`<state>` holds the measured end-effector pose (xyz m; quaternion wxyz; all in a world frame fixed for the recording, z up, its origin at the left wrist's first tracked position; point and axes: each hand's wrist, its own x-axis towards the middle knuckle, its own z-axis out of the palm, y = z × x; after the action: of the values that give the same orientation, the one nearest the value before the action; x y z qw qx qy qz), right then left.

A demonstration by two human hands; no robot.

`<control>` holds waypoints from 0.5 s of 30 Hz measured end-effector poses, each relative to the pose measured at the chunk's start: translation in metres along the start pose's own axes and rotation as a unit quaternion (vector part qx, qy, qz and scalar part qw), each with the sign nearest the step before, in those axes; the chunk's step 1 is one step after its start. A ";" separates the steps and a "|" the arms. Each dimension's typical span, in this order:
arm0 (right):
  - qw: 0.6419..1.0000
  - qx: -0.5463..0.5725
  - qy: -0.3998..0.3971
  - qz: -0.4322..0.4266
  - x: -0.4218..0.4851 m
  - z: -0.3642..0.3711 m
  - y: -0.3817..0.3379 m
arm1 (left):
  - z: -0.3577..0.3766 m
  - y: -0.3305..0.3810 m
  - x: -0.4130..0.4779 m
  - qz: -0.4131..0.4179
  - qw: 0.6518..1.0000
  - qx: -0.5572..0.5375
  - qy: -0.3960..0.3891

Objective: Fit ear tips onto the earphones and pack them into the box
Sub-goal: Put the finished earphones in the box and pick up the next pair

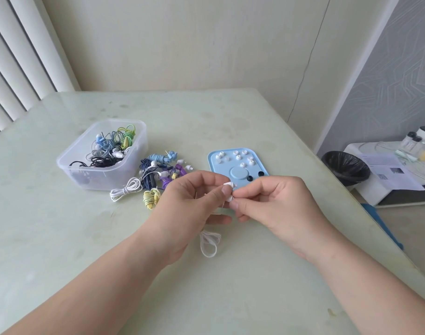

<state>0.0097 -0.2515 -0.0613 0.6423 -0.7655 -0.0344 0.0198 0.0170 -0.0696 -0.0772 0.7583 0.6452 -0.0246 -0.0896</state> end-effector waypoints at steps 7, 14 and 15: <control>0.996 -0.055 0.072 -0.004 0.008 -0.012 -0.001 | 0.000 -0.001 0.002 -0.071 0.991 -0.115 0.001; 0.976 -0.152 0.158 0.007 0.029 -0.036 0.028 | 0.006 0.003 0.000 -0.145 0.966 -0.215 -0.019; 0.975 -0.166 0.147 0.006 0.030 -0.035 0.030 | 0.006 0.002 0.000 -0.139 0.971 -0.193 -0.013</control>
<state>0.0426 -0.2886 -0.0845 0.5040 -0.8562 0.0618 -0.0953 0.0165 -0.0751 -0.0738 0.8482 0.4827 0.0728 -0.2056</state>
